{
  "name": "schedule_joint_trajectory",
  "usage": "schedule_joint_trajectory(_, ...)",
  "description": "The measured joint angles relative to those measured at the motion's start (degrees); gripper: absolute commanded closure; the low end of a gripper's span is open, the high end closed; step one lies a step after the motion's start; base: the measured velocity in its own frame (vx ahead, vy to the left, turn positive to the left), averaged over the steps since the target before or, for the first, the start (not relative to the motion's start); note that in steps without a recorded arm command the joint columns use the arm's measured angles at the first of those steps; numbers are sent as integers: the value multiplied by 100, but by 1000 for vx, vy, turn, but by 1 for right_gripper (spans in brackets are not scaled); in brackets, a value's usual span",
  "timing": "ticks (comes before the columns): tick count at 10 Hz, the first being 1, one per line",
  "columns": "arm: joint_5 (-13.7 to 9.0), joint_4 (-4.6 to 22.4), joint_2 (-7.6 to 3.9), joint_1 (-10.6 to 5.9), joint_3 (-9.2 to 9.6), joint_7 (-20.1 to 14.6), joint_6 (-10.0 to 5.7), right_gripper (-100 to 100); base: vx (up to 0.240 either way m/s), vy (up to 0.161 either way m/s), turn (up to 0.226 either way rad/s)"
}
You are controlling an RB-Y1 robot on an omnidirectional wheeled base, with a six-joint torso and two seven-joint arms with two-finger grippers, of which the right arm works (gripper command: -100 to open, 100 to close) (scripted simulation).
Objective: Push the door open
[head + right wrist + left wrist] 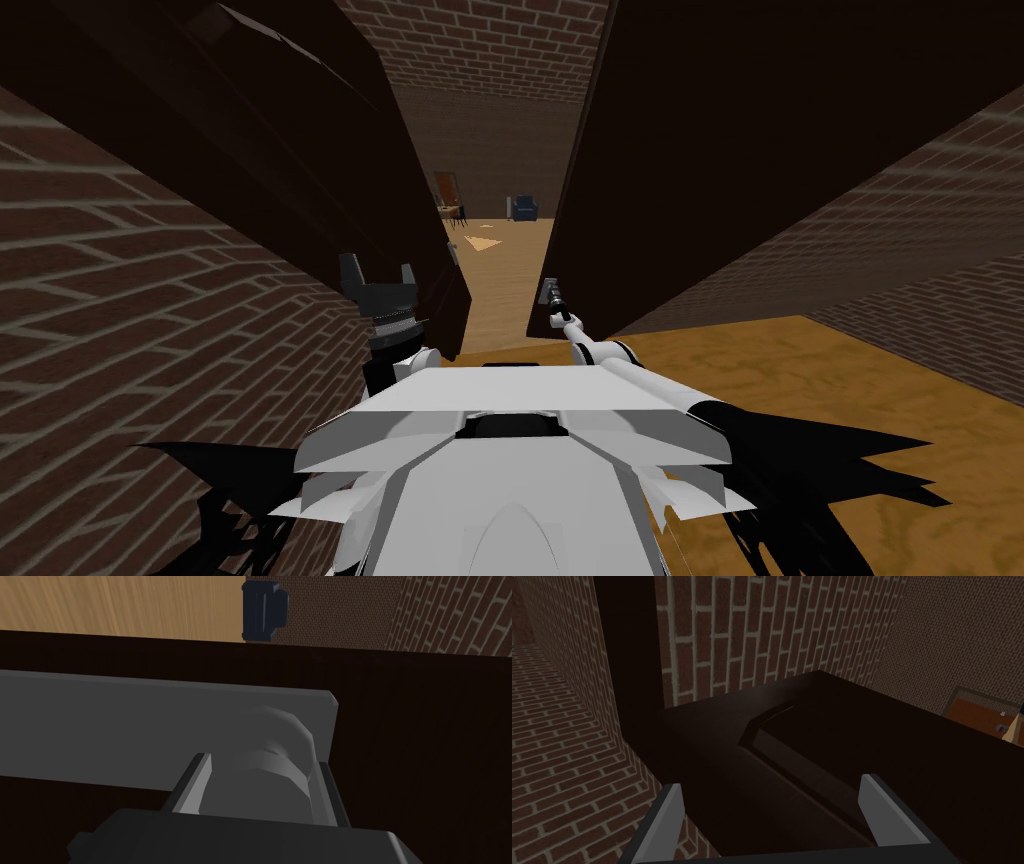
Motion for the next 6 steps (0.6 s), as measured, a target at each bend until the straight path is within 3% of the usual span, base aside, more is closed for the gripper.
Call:
schedule_joint_trajectory(3, 6, -320, -14, 125, 5, -2, 164, 100, 31, 16, -13)
schedule_joint_trajectory(4, -19, -207, 2, 89, -66, 44, 149, 100, 138, 89, -63)
schedule_joint_trajectory(5, -22, -482, -2, 268, -74, 51, 281, 100, 147, 101, -76)
schedule_joint_trajectory(6, -42, -339, -27, 218, -129, 68, 234, 100, 177, 95, -73)
